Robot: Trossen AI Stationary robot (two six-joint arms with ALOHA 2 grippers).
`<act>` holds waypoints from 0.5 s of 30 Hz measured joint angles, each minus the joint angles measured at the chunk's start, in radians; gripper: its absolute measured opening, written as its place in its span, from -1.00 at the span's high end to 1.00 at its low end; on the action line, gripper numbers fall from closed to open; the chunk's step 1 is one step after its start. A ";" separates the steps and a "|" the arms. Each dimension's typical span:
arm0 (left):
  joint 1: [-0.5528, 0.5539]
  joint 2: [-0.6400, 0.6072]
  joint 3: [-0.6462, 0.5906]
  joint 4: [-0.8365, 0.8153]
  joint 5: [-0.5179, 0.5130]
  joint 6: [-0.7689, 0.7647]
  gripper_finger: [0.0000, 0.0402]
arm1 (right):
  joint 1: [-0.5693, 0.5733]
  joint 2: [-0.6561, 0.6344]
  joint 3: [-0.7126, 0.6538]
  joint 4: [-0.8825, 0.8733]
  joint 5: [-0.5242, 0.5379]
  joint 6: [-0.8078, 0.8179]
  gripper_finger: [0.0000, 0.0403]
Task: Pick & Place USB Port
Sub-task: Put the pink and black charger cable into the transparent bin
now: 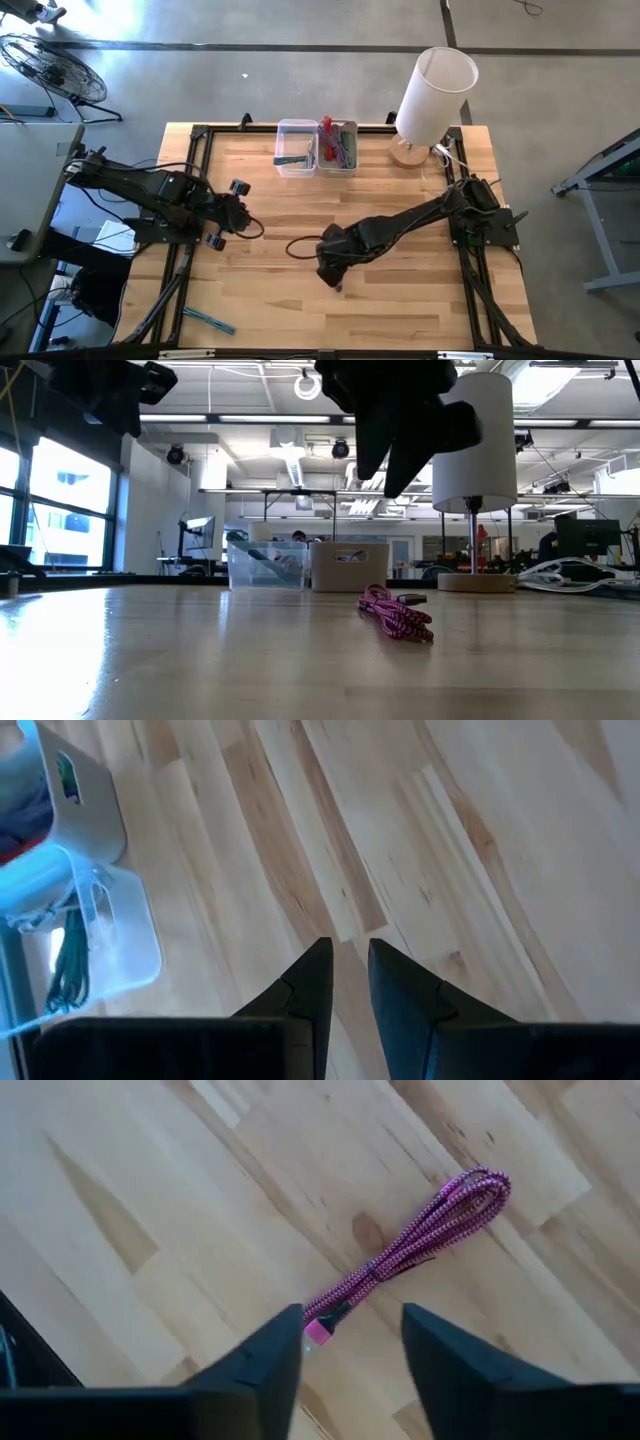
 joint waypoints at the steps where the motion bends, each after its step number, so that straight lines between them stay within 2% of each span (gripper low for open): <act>1: 0.000 0.000 0.000 0.006 0.000 0.006 0.68 | 0.003 0.001 0.000 0.001 0.003 0.017 0.14; 7: 0.000 -0.009 -0.001 0.000 0.007 0.032 0.68 | 0.024 0.041 0.000 0.011 -0.006 0.071 -0.19; 15: 0.000 -0.028 -0.001 0.005 0.025 0.041 0.68 | 0.034 0.062 0.000 0.014 -0.006 0.192 -0.23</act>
